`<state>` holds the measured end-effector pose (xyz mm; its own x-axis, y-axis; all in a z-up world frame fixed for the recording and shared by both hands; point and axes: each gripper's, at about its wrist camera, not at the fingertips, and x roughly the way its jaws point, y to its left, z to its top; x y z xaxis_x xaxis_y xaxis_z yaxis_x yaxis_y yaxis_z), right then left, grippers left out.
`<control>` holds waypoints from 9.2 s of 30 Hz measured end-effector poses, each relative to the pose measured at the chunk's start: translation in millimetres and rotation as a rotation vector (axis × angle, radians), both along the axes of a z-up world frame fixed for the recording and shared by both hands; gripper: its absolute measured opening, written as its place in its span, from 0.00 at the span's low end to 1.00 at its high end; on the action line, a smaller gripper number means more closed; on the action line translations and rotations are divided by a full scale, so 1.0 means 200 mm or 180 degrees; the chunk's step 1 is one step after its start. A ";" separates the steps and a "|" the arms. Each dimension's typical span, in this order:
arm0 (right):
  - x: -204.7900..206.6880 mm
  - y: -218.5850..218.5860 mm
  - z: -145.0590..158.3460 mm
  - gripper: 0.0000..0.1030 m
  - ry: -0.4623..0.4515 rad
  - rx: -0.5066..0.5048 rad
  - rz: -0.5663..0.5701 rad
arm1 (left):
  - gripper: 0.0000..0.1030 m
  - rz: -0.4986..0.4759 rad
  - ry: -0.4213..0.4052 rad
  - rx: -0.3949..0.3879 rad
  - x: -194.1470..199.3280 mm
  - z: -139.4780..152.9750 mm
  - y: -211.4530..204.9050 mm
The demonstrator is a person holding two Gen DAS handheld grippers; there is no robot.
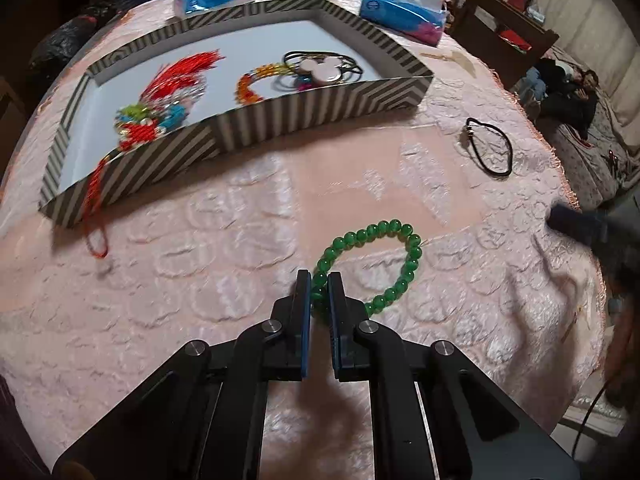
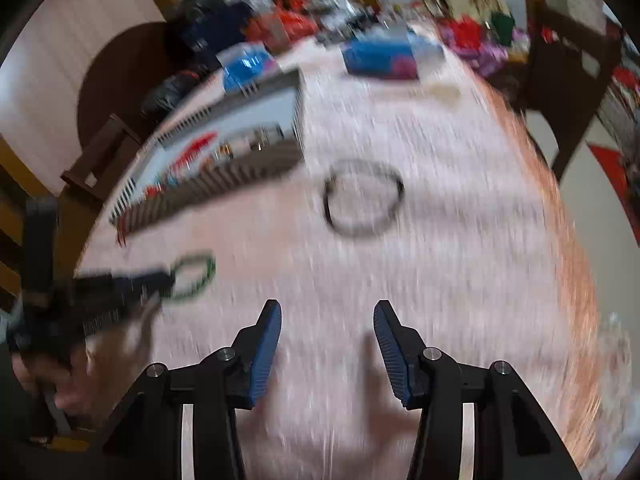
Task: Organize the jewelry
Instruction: 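Grasp the green jade bead bracelet with the left tool while the right tool reaches the black hair tie, then close the right tool on the black hair tie while the left tool holds the green bracelet, then lift the black hair tie with the right tool while the left tool lifts the green bracelet, then lower the green bracelet into the tray and open the left tool while the right tool carries the hair tie, then lower the black hair tie into the tray and open the right tool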
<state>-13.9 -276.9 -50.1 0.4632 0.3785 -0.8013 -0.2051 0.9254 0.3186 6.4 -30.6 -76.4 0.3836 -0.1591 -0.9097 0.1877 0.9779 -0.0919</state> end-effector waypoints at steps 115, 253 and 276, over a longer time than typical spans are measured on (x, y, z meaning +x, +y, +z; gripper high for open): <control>-0.09 0.50 0.21 0.10 0.0149 -0.0078 0.0323 | 0.06 0.0417 -0.0148 0.0238 0.02 0.30 0.23; -0.13 0.40 -0.10 0.05 0.0027 -0.0191 0.0508 | 0.06 0.0425 0.0072 -0.0301 0.02 0.17 0.47; 0.87 0.59 0.19 0.05 -0.0109 0.0601 0.0209 | 0.32 0.0948 -0.0106 -0.0125 -0.05 0.26 0.71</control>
<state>160.2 -159.2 -11.5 0.4585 0.5508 -0.6974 -0.2767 0.8342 0.4770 -2.9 110.6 -25.3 0.4483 -0.0700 -0.8911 -0.1033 0.9862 -0.1295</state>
